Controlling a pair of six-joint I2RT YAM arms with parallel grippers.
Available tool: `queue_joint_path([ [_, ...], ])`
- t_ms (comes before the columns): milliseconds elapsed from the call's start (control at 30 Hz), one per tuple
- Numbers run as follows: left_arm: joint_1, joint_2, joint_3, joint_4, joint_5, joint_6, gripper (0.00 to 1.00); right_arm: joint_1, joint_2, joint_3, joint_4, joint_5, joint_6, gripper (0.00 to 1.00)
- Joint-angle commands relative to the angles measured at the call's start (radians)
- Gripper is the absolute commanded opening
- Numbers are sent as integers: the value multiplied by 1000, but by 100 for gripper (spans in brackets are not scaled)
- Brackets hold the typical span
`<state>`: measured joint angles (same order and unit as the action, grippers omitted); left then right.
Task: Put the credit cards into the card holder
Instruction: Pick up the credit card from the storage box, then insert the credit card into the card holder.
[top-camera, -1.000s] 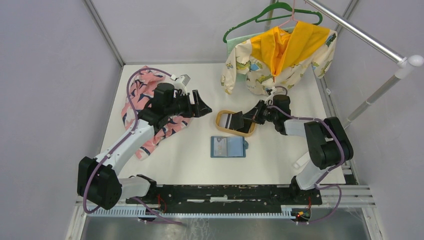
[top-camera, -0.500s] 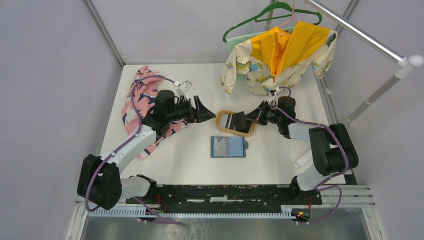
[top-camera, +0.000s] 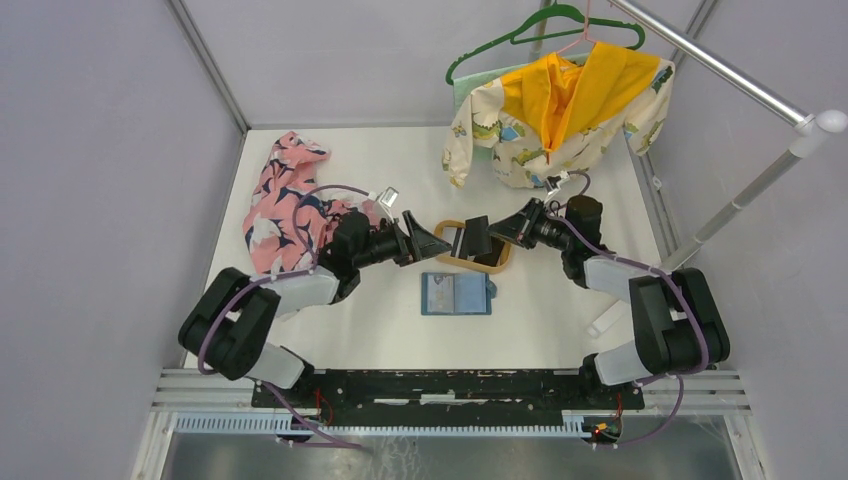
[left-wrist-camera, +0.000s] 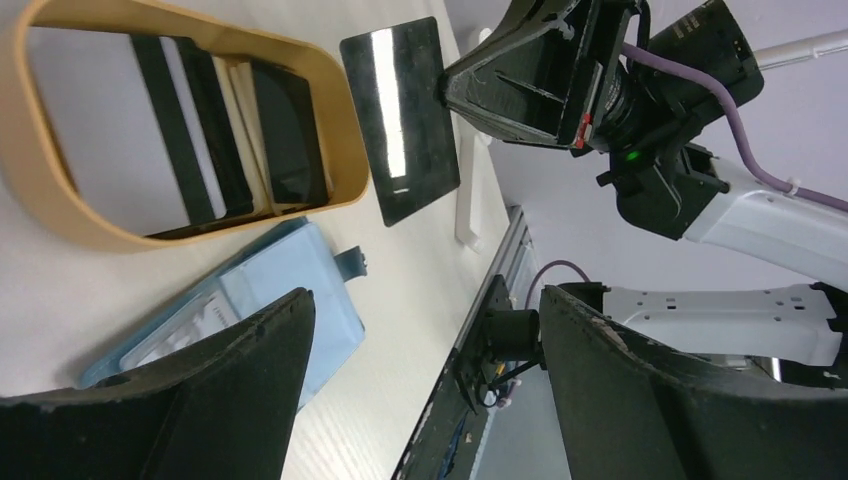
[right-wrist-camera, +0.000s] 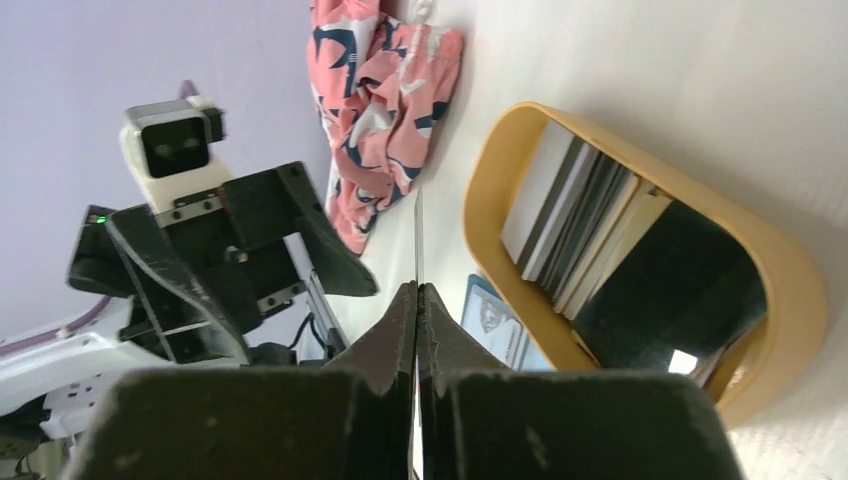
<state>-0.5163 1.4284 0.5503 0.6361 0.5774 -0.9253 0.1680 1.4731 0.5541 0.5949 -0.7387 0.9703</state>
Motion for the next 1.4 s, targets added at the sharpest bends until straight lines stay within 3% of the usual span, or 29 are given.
queue_joint_path([
  [0,-28,121,5,381,-12,-167,87,5,-52,-11,120,-44,59,0],
  [133,-58,223,47,521,-11,-224,89,27,-61,-13,138,-53,77,0],
  [267,-85,286,95,551,-24,-242,88,50,-60,-13,150,-60,87,0],
  [400,-93,325,130,565,-28,-256,78,67,-62,-14,168,-66,100,0],
  [500,-93,348,142,600,-19,-283,63,75,-66,-14,177,-70,103,0],
  [567,-93,355,145,613,-12,-288,47,76,-69,-14,179,-70,104,0],
  [667,-94,351,142,614,-2,-280,10,77,-77,-13,180,-68,86,0],
  [700,-94,346,140,612,1,-273,3,77,-81,-13,180,-72,69,1],
  [767,-93,329,126,612,4,-254,2,77,-98,-21,190,-77,17,17],
  [867,-93,276,81,628,3,-211,2,76,-125,-43,283,-146,-107,57],
  [1000,-94,182,-15,687,-8,-159,2,87,-154,-64,347,-246,-232,89],
  [1167,-99,61,-102,720,-44,-99,2,165,-154,-61,333,-333,-359,92],
  [1367,-135,-47,-119,625,-57,-15,2,249,-159,-29,310,-373,-392,73],
])
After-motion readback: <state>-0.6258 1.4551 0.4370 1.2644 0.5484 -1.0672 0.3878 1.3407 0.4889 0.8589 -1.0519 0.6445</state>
